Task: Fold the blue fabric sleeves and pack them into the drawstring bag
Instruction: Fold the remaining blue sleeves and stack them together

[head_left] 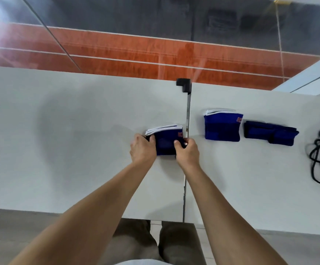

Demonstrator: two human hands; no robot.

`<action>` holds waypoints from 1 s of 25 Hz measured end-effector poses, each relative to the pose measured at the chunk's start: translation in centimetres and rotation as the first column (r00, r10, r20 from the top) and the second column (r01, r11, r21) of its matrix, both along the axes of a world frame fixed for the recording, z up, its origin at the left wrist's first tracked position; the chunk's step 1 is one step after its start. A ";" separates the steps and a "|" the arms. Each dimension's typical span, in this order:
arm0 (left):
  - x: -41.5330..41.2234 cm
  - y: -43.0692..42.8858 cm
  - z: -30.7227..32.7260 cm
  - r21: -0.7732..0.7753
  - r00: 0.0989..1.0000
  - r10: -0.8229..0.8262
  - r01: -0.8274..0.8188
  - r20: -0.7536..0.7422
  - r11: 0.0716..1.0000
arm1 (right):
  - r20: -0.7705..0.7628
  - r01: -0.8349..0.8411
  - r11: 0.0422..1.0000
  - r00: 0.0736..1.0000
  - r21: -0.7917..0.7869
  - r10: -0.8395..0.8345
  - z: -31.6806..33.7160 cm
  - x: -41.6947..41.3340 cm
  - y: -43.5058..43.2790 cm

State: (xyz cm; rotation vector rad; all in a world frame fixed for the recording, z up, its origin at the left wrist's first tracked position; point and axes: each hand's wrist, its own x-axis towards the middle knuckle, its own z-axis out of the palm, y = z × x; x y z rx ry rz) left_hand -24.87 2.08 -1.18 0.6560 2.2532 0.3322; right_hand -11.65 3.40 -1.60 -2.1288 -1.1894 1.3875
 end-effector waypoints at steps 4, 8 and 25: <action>0.8 -0.4 -0.1 0.026 0.973 0.027 -0.034 0.229 0.999 | -0.059 -0.029 0.997 0.998 0.068 0.033 0.6 2.1 -0.9; 3.5 -0.2 1.0 0.250 0.945 -0.095 0.015 0.312 0.968 | -0.067 0.047 0.987 0.997 0.154 -0.037 2.4 5.6 -1.1; 15.9 8.4 2.6 0.310 0.970 -0.237 0.207 0.060 0.928 | 0.058 -0.102 0.959 0.994 0.265 0.090 2.1 19.3 8.9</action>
